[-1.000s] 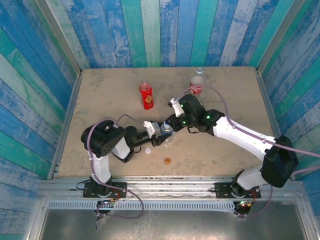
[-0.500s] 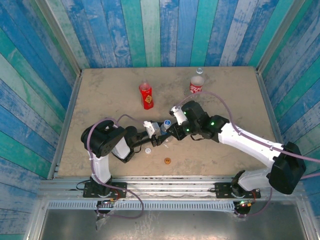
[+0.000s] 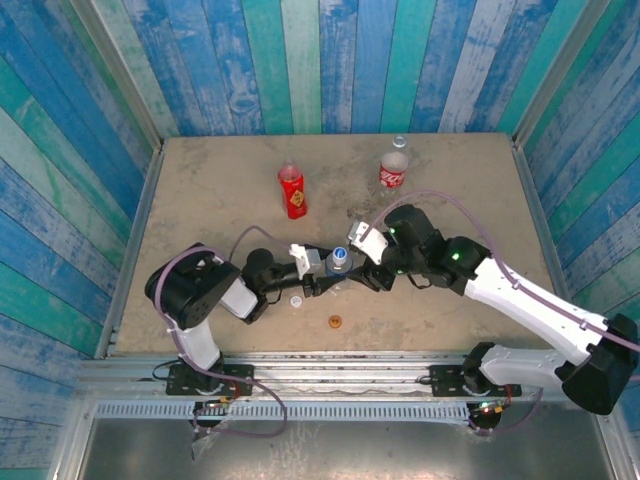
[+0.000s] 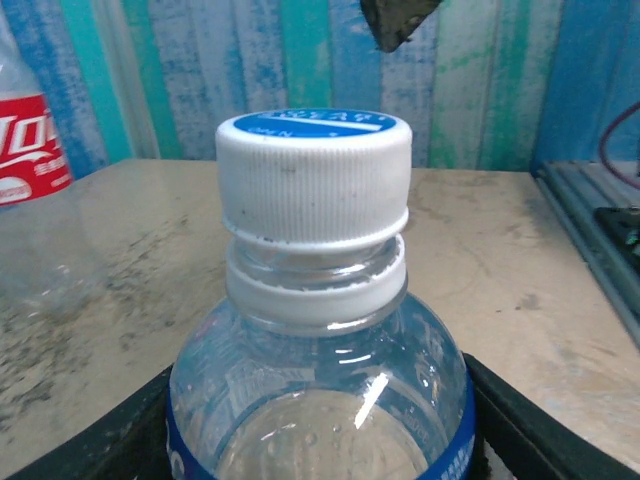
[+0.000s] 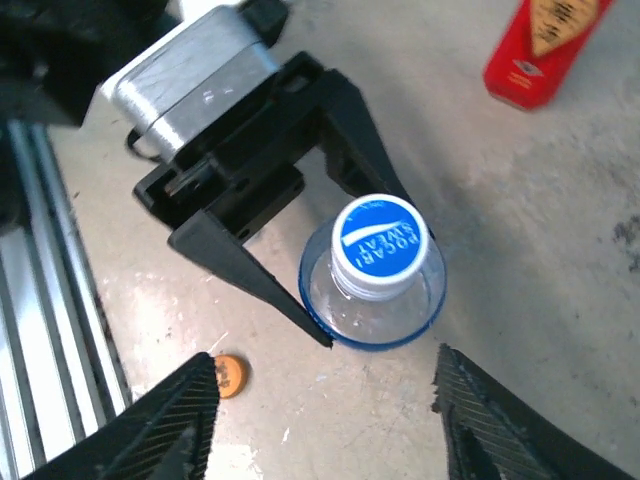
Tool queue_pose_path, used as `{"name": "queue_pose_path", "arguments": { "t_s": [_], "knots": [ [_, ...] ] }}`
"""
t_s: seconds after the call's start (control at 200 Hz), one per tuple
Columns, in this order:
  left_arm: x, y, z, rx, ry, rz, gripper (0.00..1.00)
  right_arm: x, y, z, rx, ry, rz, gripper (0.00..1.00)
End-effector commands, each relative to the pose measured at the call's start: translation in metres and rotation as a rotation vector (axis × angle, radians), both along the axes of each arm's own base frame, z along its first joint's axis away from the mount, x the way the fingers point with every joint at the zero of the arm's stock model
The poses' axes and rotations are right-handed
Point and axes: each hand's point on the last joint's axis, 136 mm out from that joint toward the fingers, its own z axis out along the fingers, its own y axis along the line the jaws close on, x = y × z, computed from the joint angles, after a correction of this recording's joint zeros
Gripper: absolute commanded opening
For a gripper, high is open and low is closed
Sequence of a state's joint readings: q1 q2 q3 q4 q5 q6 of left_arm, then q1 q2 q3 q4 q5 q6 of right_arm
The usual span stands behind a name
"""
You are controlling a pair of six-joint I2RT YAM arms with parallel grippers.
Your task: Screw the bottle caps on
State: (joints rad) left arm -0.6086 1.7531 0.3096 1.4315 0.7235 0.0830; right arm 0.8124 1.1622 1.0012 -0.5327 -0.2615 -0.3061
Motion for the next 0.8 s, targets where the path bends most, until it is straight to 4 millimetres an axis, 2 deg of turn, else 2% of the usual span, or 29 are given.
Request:
{"name": "queue_pose_path", "arguments": {
  "t_s": [0.0,0.11,0.255,0.581,0.796],
  "knots": [
    [-0.020,-0.007,0.019,-0.011,-0.053,-0.107,0.49,-0.012,0.002,0.011,-0.027,-0.137,0.201,0.65],
    [-0.027,-0.009,0.023,0.000,-0.069,-0.147,0.49,-0.009,0.008,0.016,-0.029,-0.168,0.238,0.65],
    [-0.030,-0.011,0.026,0.002,-0.081,-0.159,0.50,-0.013,0.014,0.014,-0.049,-0.129,0.300,0.64],
    [-0.034,-0.011,0.029,-0.007,-0.091,-0.166,0.50,-0.006,0.016,-0.001,-0.102,-0.074,0.286,0.45],
    [-0.035,-0.011,0.031,-0.012,-0.093,-0.173,0.51,-0.003,0.016,-0.007,-0.113,-0.049,0.269,0.37]
  ]
}}
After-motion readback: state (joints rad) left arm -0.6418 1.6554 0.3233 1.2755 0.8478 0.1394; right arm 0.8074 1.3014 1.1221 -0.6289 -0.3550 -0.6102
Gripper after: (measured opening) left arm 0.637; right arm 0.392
